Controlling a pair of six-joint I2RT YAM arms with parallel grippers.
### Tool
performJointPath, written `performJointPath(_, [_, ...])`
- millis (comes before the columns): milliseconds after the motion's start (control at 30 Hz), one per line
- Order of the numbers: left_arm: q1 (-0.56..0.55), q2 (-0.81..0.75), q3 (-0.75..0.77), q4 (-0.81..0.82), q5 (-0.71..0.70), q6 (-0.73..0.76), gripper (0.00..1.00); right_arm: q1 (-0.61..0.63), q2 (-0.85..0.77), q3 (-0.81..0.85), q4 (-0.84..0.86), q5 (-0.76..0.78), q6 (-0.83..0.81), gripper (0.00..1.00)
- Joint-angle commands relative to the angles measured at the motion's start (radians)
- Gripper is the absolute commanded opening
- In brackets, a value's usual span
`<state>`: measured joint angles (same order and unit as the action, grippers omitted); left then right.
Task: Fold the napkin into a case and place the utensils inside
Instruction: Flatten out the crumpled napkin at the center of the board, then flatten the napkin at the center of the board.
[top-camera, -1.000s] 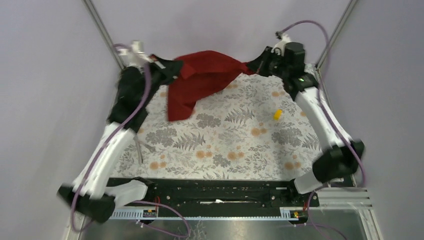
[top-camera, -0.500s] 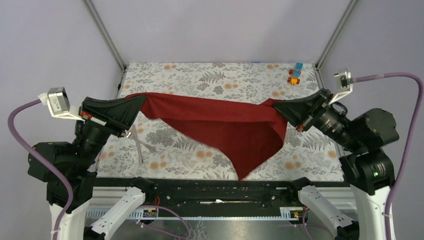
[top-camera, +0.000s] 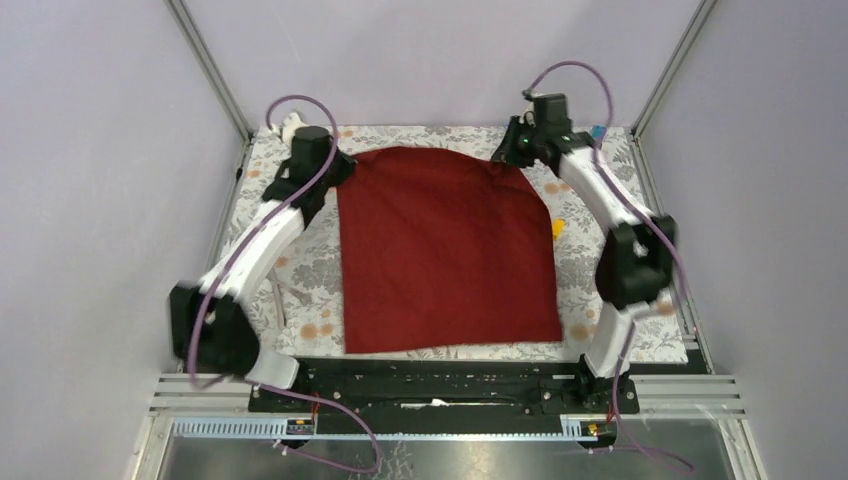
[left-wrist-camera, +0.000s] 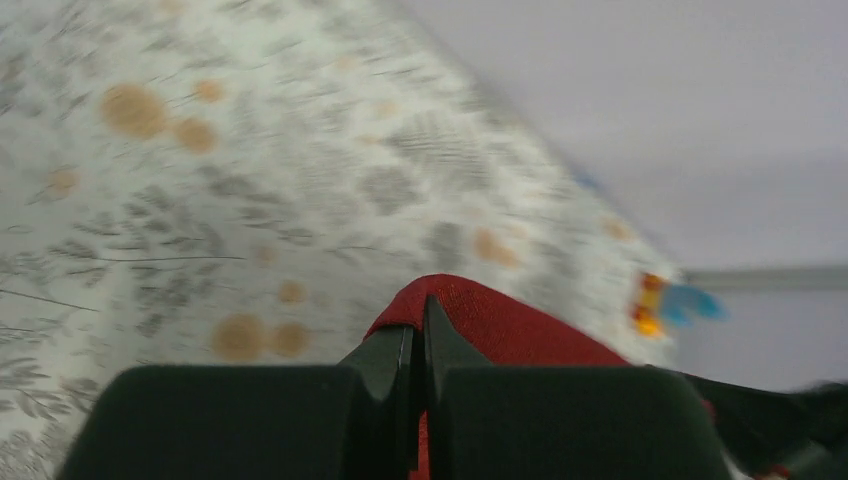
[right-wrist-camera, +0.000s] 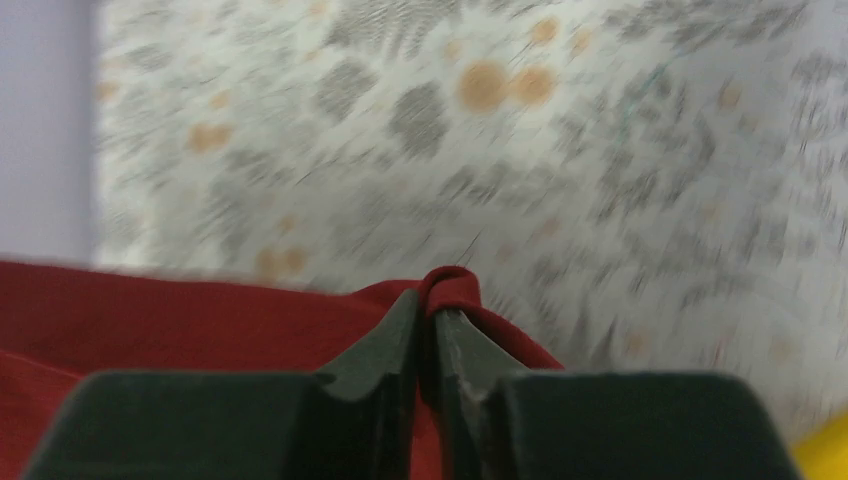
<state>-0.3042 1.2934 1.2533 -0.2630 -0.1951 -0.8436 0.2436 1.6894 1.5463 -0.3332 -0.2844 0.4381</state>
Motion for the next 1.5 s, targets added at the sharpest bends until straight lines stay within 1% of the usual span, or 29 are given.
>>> performJointPath(0, [0.148, 0.332, 0.010, 0.146, 0.004, -0.060, 0.00, -0.018, 0.435, 0.467, -0.167, 0.094, -0.246, 0.27])
performJointPath(67, [0.200, 0.489, 0.099, 0.083, 0.026, -0.054, 0.00, -0.018, 0.612, 0.750, -0.371, 0.200, -0.278, 0.51])
performJointPath(100, [0.220, 0.534, 0.133, 0.066, 0.054, -0.029, 0.04, -0.018, 0.675, 0.896, -0.495, 0.272, -0.285, 0.59])
performJointPath(133, [0.233, 0.551, 0.151, 0.060, 0.076, 0.003, 0.18, -0.018, 0.722, 1.006, -0.588, 0.349, -0.291, 0.68])
performJointPath(167, [0.240, 0.548, 0.167, 0.038, 0.089, 0.034, 0.29, -0.017, 0.710, 1.048, -0.648, 0.384, -0.304, 0.73])
performJointPath(200, [0.242, 0.528, 0.174, 0.020, 0.091, 0.053, 0.44, -0.015, 0.663, 1.017, -0.663, 0.421, -0.309, 0.78])
performJointPath(233, [0.244, 0.495, 0.161, 0.023, 0.103, 0.064, 0.58, -0.010, 0.593, 0.917, -0.645, 0.436, -0.307, 0.82])
performJointPath(267, [0.247, 0.456, 0.133, 0.033, 0.133, 0.066, 0.70, -0.009, 0.506, 0.789, -0.604, 0.415, -0.299, 0.84])
performJointPath(300, [0.249, 0.402, 0.105, 0.040, 0.164, 0.064, 0.91, -0.009, 0.423, 0.647, -0.527, 0.376, -0.283, 0.85])
performJointPath(333, [0.250, 0.366, 0.069, 0.033, 0.186, 0.062, 0.98, -0.008, 0.329, 0.484, -0.450, 0.321, -0.244, 0.86])
performJointPath(367, [0.251, 0.332, 0.039, 0.023, 0.216, 0.055, 0.99, -0.005, 0.247, 0.335, -0.365, 0.253, -0.214, 0.88])
performJointPath(433, [0.247, 0.259, -0.053, 0.058, 0.295, 0.025, 0.99, 0.001, 0.131, 0.067, -0.229, 0.123, -0.149, 0.91])
performJointPath(467, [0.242, 0.228, -0.109, 0.096, 0.345, 0.005, 0.99, 0.005, 0.100, -0.011, -0.183, 0.068, -0.123, 0.91])
performJointPath(500, [0.232, 0.204, -0.159, 0.134, 0.401, -0.013, 0.99, 0.010, 0.079, -0.075, -0.149, 0.021, -0.098, 0.93])
performJointPath(567, [0.168, 0.176, -0.239, 0.182, 0.490, -0.039, 0.99, 0.011, 0.056, -0.173, -0.113, -0.002, -0.051, 0.92])
performJointPath(633, [0.092, 0.170, -0.297, 0.215, 0.563, -0.030, 0.99, 0.011, 0.046, -0.256, -0.062, -0.018, -0.027, 0.85])
performJointPath(667, [0.049, 0.172, -0.319, 0.220, 0.574, -0.021, 0.99, 0.011, 0.048, -0.285, -0.045, -0.022, -0.023, 0.81])
performJointPath(733, [-0.034, 0.182, -0.361, 0.225, 0.570, -0.003, 0.98, 0.012, 0.058, -0.326, -0.016, -0.028, -0.021, 0.72])
performJointPath(767, [-0.071, 0.184, -0.385, 0.229, 0.558, 0.006, 0.98, 0.012, 0.065, -0.345, -0.002, -0.027, -0.023, 0.71])
performJointPath(867, [-0.168, 0.202, -0.444, 0.236, 0.524, 0.041, 0.98, 0.017, 0.078, -0.389, 0.006, 0.015, -0.028, 0.68])
performJointPath(967, [-0.237, 0.218, -0.499, 0.236, 0.502, 0.061, 0.97, 0.038, 0.074, -0.430, 0.008, 0.055, -0.023, 0.67])
performJointPath(1100, [-0.255, 0.142, -0.632, 0.245, 0.461, 0.038, 0.97, 0.085, 0.048, -0.511, 0.011, 0.125, 0.015, 0.67])
performJointPath(1233, [-0.274, 0.057, -0.758, 0.235, 0.451, -0.026, 0.99, 0.106, 0.025, -0.606, 0.034, 0.138, 0.071, 0.68])
performJointPath(1300, [-0.278, 0.018, -0.805, 0.183, 0.427, -0.046, 0.99, 0.115, 0.008, -0.645, 0.035, 0.137, 0.091, 0.68])
performJointPath(1467, [-0.279, -0.090, -0.837, -0.073, 0.292, -0.114, 0.99, 0.187, -0.085, -0.754, 0.045, 0.102, 0.165, 0.68])
